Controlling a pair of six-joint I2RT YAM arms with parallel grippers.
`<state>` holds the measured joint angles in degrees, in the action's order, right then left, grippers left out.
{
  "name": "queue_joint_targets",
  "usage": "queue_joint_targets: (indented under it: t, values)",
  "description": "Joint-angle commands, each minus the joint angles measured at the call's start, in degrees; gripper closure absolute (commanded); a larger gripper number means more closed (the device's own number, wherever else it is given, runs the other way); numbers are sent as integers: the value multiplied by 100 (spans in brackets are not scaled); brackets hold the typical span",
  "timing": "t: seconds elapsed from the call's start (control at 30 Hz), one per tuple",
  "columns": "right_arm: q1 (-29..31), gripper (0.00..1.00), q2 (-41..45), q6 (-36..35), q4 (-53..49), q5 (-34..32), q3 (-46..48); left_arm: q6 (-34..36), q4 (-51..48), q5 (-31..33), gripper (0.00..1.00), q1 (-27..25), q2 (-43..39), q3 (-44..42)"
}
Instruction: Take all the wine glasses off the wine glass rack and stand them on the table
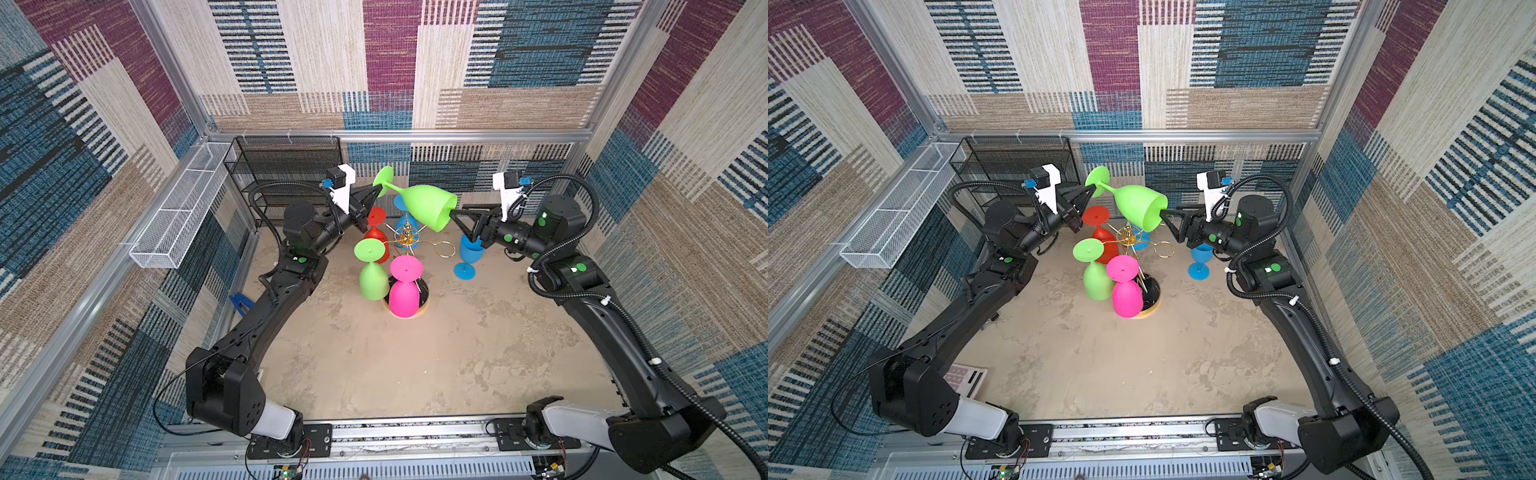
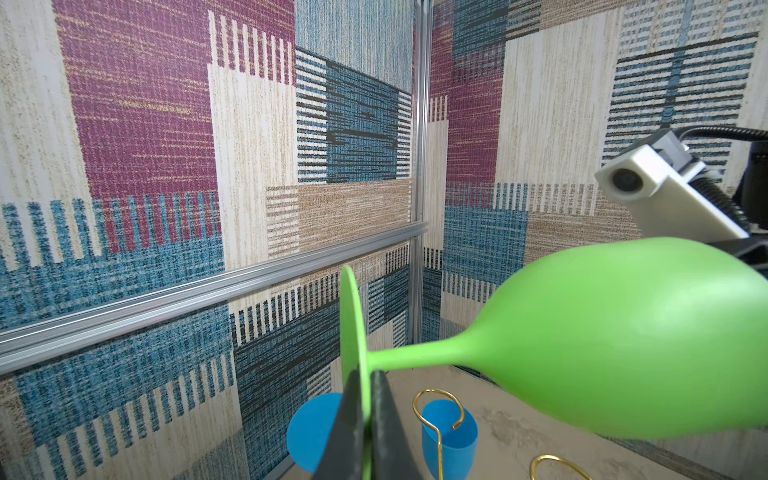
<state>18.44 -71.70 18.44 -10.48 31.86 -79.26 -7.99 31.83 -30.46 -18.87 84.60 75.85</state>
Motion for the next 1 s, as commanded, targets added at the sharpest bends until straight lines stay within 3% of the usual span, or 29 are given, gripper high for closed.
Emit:
queue_joint_targets:
  t: [0.0, 0.1, 0.47, 0.57, 0.7, 0.8, 0.97]
  values:
    - [161, 41, -164, 103, 397, -117, -113, -150, 2, -88, 100, 6, -48, -9]
    - [253, 47, -327, 151, 462, -195, -190, -168, -11, -125, 100, 7, -57, -18]
    - [315, 94, -551, 250, 611, -96, -289, -220, -108, -162, 100, 6, -14, -27]
    - [316, 100, -540, 255, 578, -183, -313, -213, -121, -99, 100, 8, -22, -37]
    - [303, 100, -532, 105, 295, -538, -565, -147, -214, 80, 71, 13, -86, -93]
    - [161, 100, -581, 1, -3, -707, -857, -78, -468, 294, 58, 42, -158, -89]
    - [-664, 100, -558, 45, -422, -586, -1045, -130, -925, 559, 41, 160, -327, -87]
